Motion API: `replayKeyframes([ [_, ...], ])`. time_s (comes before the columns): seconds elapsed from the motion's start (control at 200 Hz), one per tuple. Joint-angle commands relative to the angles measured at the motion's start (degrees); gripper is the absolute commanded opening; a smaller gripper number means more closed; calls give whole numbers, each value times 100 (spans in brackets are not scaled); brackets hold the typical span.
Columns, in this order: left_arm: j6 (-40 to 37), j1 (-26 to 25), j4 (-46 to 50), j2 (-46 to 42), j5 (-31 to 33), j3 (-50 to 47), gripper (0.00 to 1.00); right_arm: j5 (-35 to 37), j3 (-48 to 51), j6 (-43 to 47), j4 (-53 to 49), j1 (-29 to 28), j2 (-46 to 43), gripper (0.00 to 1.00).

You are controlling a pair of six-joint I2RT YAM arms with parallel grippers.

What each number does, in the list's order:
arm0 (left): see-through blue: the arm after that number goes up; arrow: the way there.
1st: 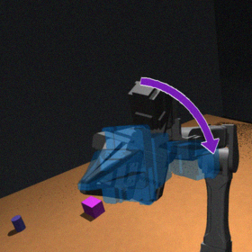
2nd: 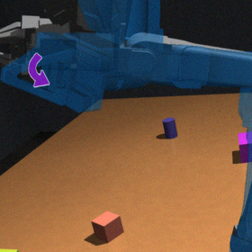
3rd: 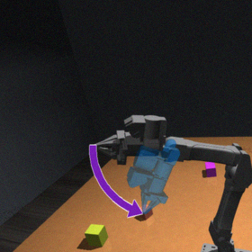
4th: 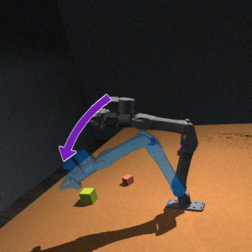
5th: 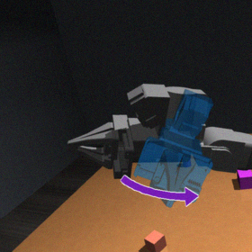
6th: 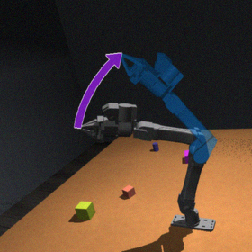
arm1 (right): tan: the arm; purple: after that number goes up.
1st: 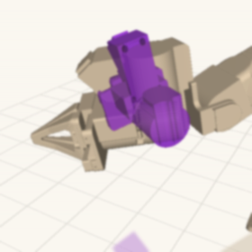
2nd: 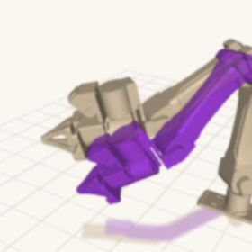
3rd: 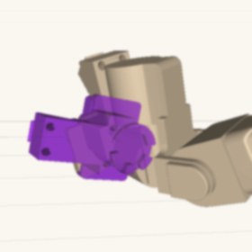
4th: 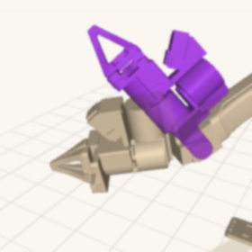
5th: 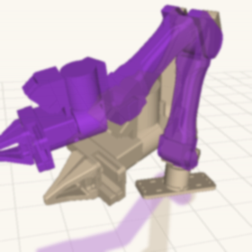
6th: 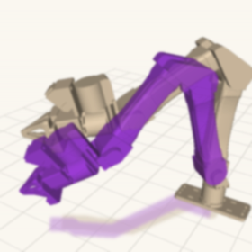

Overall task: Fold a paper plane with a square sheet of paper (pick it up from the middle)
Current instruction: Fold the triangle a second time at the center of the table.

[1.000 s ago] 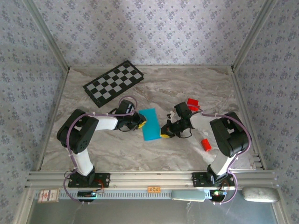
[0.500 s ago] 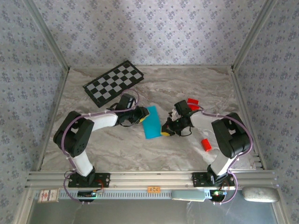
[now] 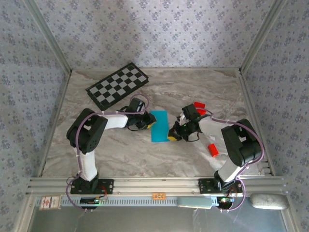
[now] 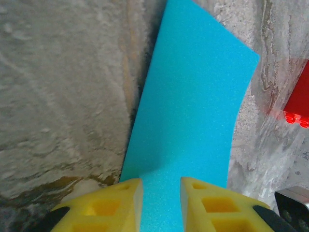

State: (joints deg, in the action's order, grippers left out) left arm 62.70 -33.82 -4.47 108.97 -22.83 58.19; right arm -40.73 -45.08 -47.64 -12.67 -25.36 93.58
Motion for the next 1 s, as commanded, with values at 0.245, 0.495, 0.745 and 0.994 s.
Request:
replayKeyframes([
  [0.245,-199,-12,588,292,-152,257,23,-58,-454,66,-66,-46,105,0],
  [0.495,-266,-12,657,292,-187,302,21,94,-954,198,142,-99,508,0],
  [0.745,-395,-17,774,133,-294,509,21,258,-1356,368,110,-249,1024,0],
  [0.994,-689,-1,947,-132,-176,789,22,347,-1411,455,-85,-337,1180,0],
])
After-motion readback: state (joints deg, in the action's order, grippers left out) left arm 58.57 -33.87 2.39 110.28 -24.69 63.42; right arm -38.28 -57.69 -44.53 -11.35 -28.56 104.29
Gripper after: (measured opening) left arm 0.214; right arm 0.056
